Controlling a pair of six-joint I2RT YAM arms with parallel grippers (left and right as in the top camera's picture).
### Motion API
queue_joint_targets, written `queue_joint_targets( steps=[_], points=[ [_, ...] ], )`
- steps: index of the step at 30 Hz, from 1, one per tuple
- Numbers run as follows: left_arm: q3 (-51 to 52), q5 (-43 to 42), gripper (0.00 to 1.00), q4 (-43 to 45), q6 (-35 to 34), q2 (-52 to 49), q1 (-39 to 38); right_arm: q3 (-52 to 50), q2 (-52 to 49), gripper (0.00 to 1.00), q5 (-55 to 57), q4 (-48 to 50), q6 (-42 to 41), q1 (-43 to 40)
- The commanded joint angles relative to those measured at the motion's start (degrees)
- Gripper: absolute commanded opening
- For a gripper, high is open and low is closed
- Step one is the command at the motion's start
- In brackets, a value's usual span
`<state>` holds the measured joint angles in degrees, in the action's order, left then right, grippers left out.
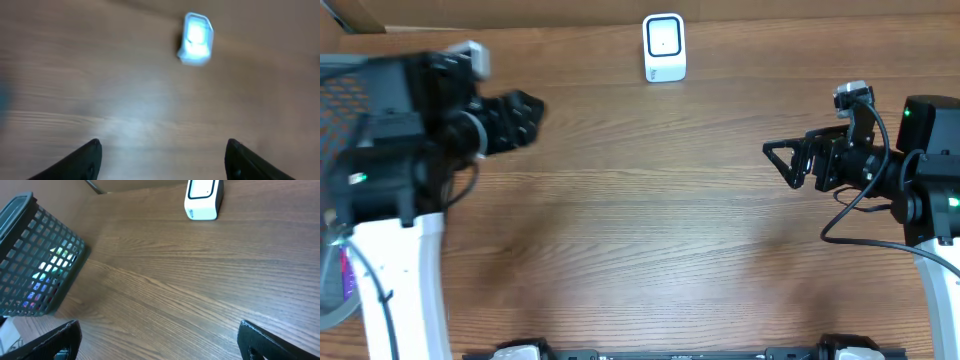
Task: Scan the item barcode
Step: 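Raise both arms and move the left gripper over the basket, then reach into the basket and grasp the purple snack pack with left gripper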
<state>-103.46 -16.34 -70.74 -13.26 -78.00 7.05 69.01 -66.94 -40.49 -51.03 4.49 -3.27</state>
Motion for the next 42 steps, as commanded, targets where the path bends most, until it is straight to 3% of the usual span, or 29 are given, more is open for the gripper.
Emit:
queue_joint_targets(
  steps=[1, 6, 13, 23, 25, 27, 33, 42],
  points=[
    [-9.7, 11.5, 0.72, -4.2, -6.9, -0.5, 3.8, 1.8, 0.0, 1.00, -0.1, -0.5, 0.0, 0.3],
    [-12.3, 19.5, 0.79, -11.1, -13.8, -0.8, 12.6, 1.8, 0.0, 1.00, -0.1, -1.4, 0.0, 0.3],
    [-11.7, 21.3, 0.75, -17.2, -15.7, -5.2, 26.3, 1.8, 0.0, 1.00, -0.1, -2.7, 0.0, 0.3],
    [-11.7, 21.4, 0.73, -19.9, -15.7, -15.1, 32.3, 1.8, 0.0, 1.00, -0.1, -3.7, 0.0, 0.3],
    [-11.7, 22.7, 1.00, -20.7, -16.6, -16.8, 32.8, 1.8, 0.0, 1.00, -0.1, -3.7, 0.0, 0.3],
    [-11.5, 26.6, 1.00, -21.7, -19.3, -18.1, 33.7, 1.8, 0.0, 1.00, -0.1, -3.8, 0.0, 0.3],
    [-7.1, 28.2, 1.00, -20.0, -18.4, -18.6, 37.2, 1.7, -0.1, 1.00, -0.1, -3.8, 0.0, 0.3],
    [9.6, 27.2, 0.99, -10.1, -14.9, -18.6, 42.4, 1.5, -0.3, 1.00, 2.1, -4.5, 0.0, 0.3]
  ],
)
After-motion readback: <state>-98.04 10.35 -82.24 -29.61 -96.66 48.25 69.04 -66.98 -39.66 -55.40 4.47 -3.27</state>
